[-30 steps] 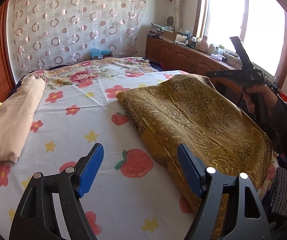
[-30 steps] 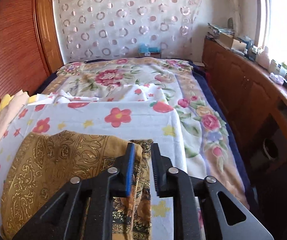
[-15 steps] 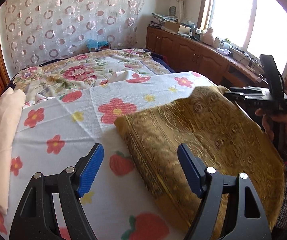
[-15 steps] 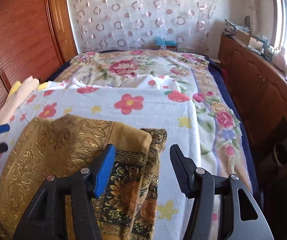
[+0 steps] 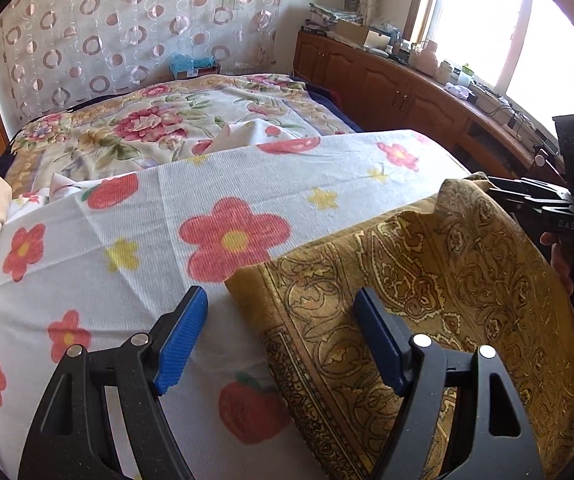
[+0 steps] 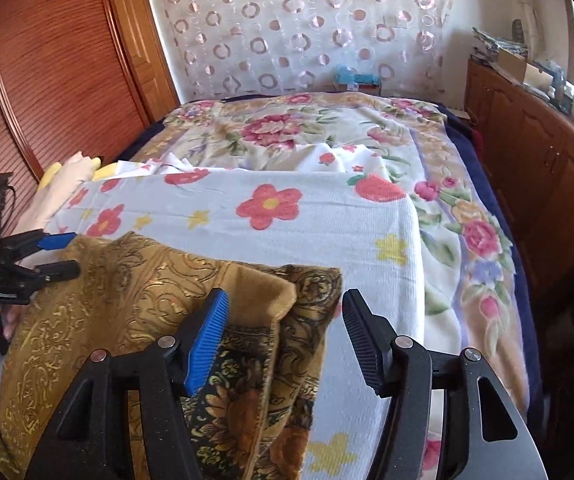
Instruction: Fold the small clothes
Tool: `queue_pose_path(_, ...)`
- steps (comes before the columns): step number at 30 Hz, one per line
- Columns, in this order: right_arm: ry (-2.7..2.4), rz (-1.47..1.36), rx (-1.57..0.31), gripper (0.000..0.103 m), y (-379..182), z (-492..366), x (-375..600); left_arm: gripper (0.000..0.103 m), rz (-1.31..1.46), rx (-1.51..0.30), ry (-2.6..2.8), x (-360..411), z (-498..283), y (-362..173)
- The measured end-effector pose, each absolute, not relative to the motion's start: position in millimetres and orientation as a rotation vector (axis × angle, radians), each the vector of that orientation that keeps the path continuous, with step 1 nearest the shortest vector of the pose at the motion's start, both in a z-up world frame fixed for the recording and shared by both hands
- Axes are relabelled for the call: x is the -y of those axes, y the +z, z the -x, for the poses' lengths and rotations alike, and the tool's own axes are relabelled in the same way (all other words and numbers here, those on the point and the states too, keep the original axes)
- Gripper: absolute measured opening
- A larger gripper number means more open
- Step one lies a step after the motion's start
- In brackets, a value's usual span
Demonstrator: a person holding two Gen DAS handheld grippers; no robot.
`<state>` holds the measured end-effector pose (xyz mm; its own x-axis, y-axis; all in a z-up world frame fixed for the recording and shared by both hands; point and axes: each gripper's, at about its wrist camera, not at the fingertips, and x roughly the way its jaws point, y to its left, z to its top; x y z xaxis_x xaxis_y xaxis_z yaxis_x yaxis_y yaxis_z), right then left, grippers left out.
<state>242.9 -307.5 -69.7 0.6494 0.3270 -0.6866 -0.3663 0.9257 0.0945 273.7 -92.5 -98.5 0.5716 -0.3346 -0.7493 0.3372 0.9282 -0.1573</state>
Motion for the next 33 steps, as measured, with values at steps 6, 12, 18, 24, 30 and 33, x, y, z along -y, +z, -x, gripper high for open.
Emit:
queue_pose_path(6,0.424,0.069,-0.711,0.069,-63,-228,306,0.077,-0.023,-0.88,-0.4,97,-274,-95)
queue_pose_path(12,0.381,0.125,-0.758,0.073,-77,-233,300,0.077,-0.032,-0.881,-0.403,96,-277,-96)
queue_pose_path(18,0.342,0.104,-0.822,0.074,-97,-254,308,0.06,-0.011,-0.877,-0.425,95,-276,-95)
queue_pose_path(24,0.432,0.136,-0.827,0.017,-98,-252,298,0.01,0.089,-0.914,-0.472,89,-281,-94)
queue_pose_path(30,0.459,0.139,-0.697,0.006,-52,-213,294,0.006,0.062,-0.747,-0.49,92,-239,-34)
queue_pose_path(33,0.462,0.154,-0.56,0.006,-4,-172,290,0.006,0.032,-0.607,-0.499,89,-202,22)
